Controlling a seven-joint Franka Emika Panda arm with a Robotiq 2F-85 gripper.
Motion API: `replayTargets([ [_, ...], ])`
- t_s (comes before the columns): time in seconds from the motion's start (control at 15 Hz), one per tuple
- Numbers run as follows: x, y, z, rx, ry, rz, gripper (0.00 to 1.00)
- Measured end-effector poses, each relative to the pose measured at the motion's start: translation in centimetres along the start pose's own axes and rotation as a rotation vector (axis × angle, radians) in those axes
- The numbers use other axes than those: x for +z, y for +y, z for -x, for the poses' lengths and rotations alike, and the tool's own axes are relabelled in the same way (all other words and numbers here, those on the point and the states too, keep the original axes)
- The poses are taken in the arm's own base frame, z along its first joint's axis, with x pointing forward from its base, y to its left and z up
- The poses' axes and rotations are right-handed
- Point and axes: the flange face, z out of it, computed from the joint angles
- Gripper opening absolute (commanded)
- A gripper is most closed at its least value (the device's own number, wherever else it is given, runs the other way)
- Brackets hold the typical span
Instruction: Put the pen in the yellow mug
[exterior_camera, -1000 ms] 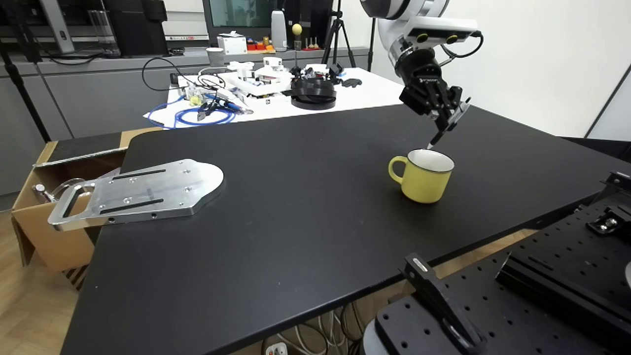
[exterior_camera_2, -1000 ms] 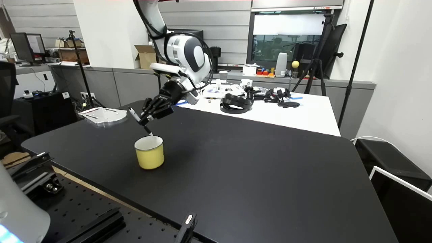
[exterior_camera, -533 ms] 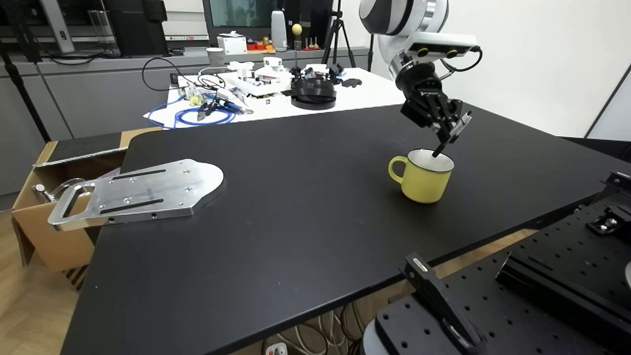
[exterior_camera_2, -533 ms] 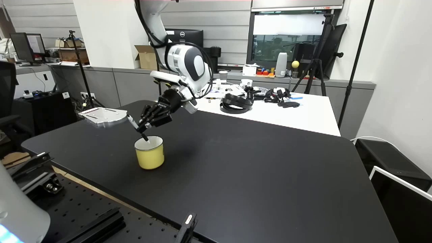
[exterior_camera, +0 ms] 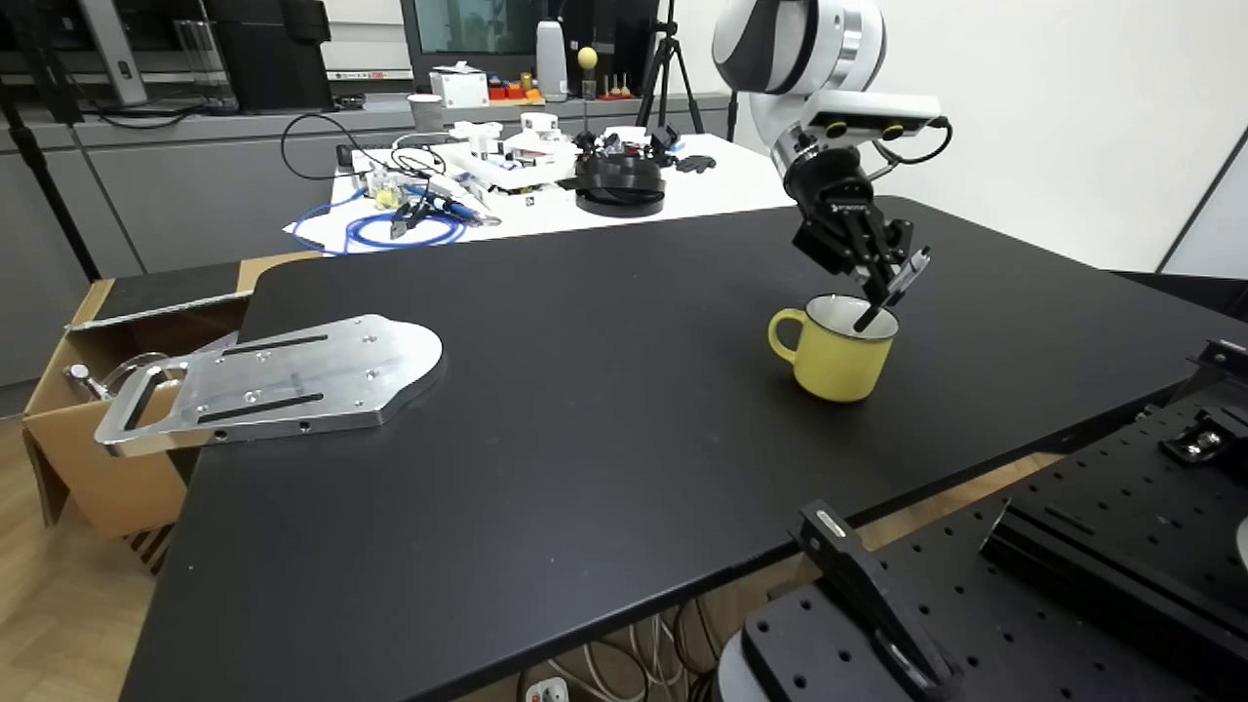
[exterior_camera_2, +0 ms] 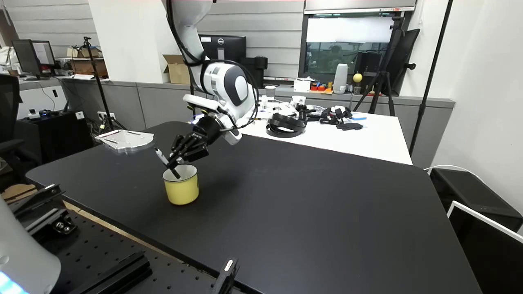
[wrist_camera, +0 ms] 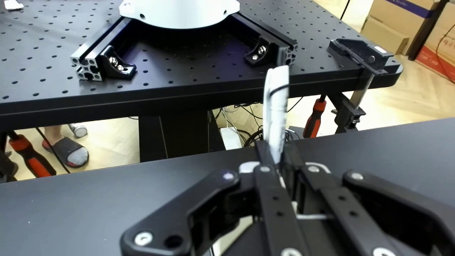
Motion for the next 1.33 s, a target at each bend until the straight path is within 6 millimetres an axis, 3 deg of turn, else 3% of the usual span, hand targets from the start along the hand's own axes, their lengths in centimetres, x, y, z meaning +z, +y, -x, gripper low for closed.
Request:
replayTargets([
  [0.4, 0.48, 0.18, -0.85, -0.005, 0.005, -0.002, 0.03],
  [0.53, 0.51, 0.20, -0.94, -0.008, 0.007, -0.003, 0.38],
  [1.13, 0.13, 0.17, -0.85, -0.020, 0.018, -0.004, 0.97],
  [1.33, -0.36, 0.11, -0.48, -0.031, 0.029, -0.004, 1.00],
])
